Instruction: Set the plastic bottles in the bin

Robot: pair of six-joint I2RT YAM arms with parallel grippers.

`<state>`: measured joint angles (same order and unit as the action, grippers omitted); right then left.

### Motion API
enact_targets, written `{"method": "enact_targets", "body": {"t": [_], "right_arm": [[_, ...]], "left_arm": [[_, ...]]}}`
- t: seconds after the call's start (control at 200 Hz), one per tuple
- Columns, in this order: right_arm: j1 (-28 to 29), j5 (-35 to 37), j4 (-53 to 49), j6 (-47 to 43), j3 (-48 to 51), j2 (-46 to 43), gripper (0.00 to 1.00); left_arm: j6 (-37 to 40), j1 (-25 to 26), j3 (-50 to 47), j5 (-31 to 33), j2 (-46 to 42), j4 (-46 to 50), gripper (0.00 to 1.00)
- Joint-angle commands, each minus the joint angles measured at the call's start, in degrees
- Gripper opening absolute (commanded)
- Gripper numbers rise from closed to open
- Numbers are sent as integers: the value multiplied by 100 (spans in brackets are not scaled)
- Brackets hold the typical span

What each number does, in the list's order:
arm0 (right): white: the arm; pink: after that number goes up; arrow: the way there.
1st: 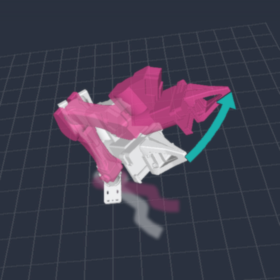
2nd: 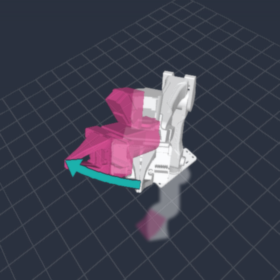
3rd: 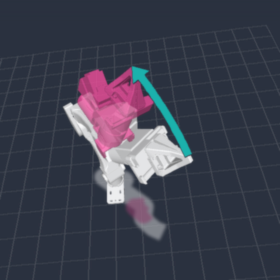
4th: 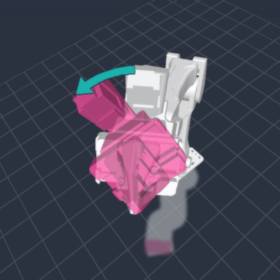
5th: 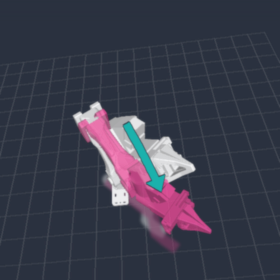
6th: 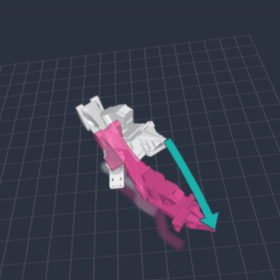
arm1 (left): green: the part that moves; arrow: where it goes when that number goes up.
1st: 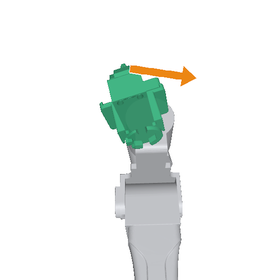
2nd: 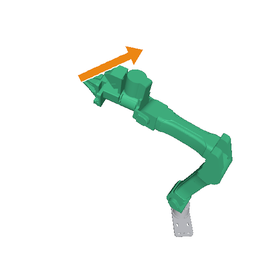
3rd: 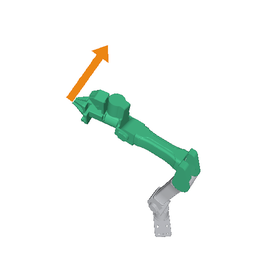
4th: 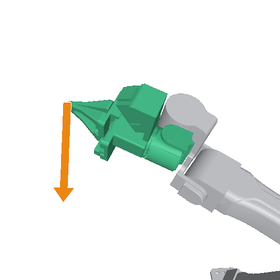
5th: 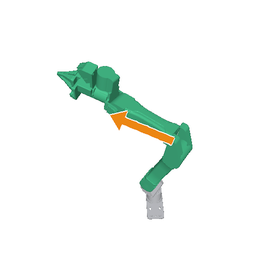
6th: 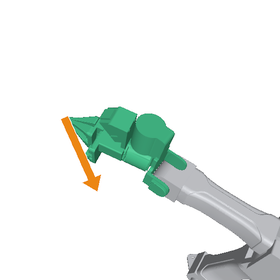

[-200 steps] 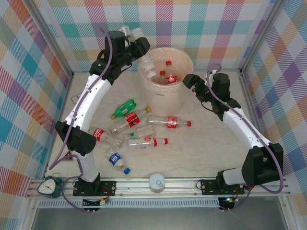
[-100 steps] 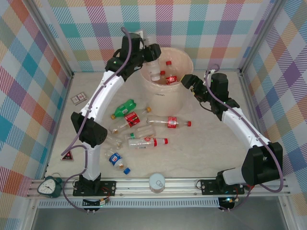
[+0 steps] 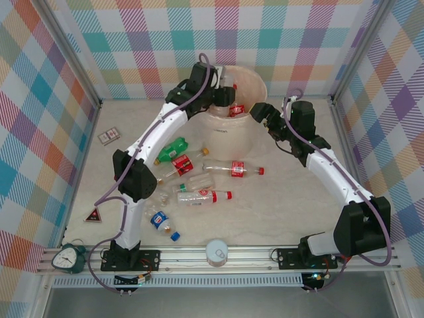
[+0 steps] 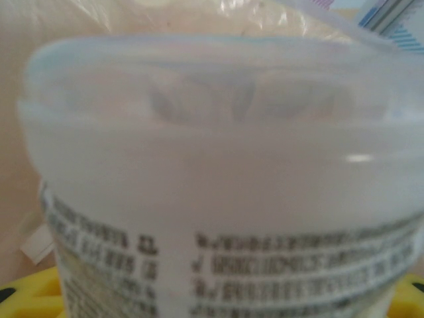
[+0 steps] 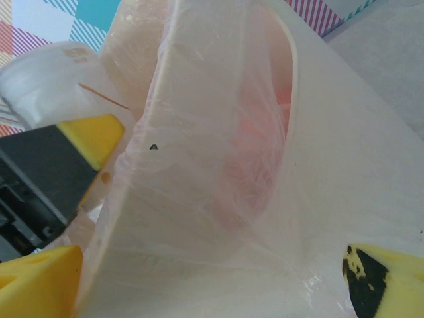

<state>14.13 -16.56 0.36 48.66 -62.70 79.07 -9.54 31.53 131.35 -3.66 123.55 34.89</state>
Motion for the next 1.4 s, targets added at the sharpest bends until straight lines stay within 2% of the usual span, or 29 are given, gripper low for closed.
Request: {"method": "enact_targets", "body": {"t": [0.0,0.055,0.2,0.45,0.71,1.145,1.395], "right_arm": [[36,99,-124,-120,-173,65,99],[37,109,-134,-129,-168,52,99],[37,118,-135,-129,-173,65,99],[36,121,-167,-156,-182,71,99],[35,126,-195,-162,-182,56,99],[48,150,-221,-173,-214,71,99],[72,144,-292,-236,-278,121,99]], "left_arm": [[216,38,-98,-98,172,91,50],[216,38,-137,-124,194,70,58],[277,38,-151,-262,252,140,73],[321,46,-180,-274,209,143,90],[278,46,68,-330,40,134,93],[-106,46,327,-627,-921,-386,100],[-58,29,271,-147,-1773,10,100]]}}
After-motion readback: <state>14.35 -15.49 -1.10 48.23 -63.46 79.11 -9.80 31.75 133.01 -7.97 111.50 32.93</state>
